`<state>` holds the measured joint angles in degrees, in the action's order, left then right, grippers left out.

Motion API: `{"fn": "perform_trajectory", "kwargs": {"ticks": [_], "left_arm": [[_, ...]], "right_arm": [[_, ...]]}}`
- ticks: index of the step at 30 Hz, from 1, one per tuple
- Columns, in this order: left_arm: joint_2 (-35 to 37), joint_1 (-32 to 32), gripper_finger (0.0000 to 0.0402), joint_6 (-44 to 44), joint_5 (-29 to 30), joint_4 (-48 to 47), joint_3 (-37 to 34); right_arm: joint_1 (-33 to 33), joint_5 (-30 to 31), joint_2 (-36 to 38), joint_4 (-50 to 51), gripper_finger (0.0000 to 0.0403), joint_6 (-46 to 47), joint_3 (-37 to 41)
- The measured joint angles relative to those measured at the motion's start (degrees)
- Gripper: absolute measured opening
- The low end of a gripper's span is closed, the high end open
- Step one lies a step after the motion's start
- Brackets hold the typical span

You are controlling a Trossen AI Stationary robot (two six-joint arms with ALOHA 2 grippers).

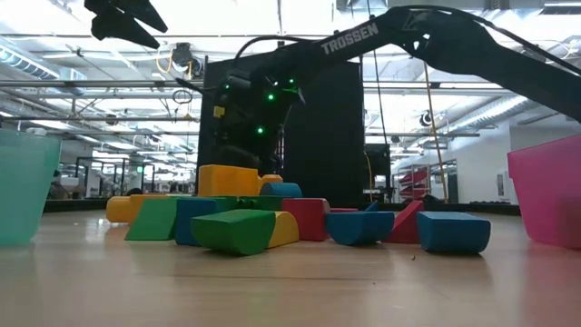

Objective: Sort blocks by size
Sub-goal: Put the 2-stud yellow game piece into the pink bin

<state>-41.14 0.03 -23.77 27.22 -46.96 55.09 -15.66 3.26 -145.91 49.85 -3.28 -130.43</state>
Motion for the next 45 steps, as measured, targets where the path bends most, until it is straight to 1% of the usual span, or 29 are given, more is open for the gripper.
{"fn": "perform_trajectory", "kwargs": {"ticks": [3,5,6,7,10,13,16,18,21,24,27,28,31,33,35,39,45], "left_arm": [[0.0,0.0,0.0255,0.0,0.0,0.0,0.0],[0.0,0.0,0.0255,0.0,0.0,0.0,0.0],[0.0,0.0,0.0255,0.0,0.0,0.0,0.0],[0.0,0.0,0.0255,0.0,0.0,0.0,0.0],[0.0,0.0,0.0255,0.0,0.0,0.1,0.0],[0.0,0.0,0.0255,0.0,0.0,0.1,0.0],[0.0,0.0,0.0255,0.0,0.0,0.1,0.0],[0.0,0.0,0.0255,0.1,0.0,0.1,0.0],[0.0,0.1,0.0255,0.1,-0.3,0.1,0.0],[0.0,0.1,0.0255,0.1,-0.6,0.1,0.0],[0.0,0.1,0.0255,0.1,-0.6,0.1,0.0],[0.0,0.1,0.0255,0.1,-0.6,0.1,0.0],[0.0,0.1,0.0255,0.1,-0.6,0.1,0.0],[0.0,0.1,0.0255,0.4,-0.6,0.1,0.0],[0.0,0.1,0.0255,0.6,-0.6,0.1,0.0],[0.0,0.1,0.0255,0.6,-0.6,0.1,0.0],[0.0,0.1,0.0255,0.7,-0.6,0.1,0.0]], "right_arm": [[0.0,0.0,0.1,1.0,0.0119,1.7,-1.2],[0.3,0.0,0.1,2.5,0.0119,2.2,-4.4],[0.6,-0.1,0.9,2.2,0.0119,2.2,-4.6],[0.7,-0.2,2.8,1.5,0.0119,2.6,-3.6],[1.3,-0.2,7.5,4.3,0.0119,4.7,-3.5],[1.9,-0.3,13.0,10.9,0.0119,7.9,-3.6],[4.0,-0.2,18.9,20.1,0.0119,10.7,-3.7],[6.6,0.2,22.3,26.7,0.0119,12.9,-3.6],[11.4,3.3,27.4,35.8,0.0119,18.5,-0.8],[17.1,5.6,33.3,40.0,0.0119,28.1,5.5],[23.9,5.3,41.0,39.2,0.0119,41.1,16.4],[26.5,4.7,43.4,38.5,0.0119,46.4,20.2],[34.6,0.1,50.3,36.5,0.0119,64.3,32.5],[40.1,-2.5,54.4,32.7,0.0119,76.5,39.2],[45.9,-4.6,57.8,27.6,0.0119,86.4,44.5],[55.7,-7.8,60.4,20.7,0.0119,101.0,50.3],[66.6,-14.3,59.9,15.9,0.0119,115.1,51.1]]}}
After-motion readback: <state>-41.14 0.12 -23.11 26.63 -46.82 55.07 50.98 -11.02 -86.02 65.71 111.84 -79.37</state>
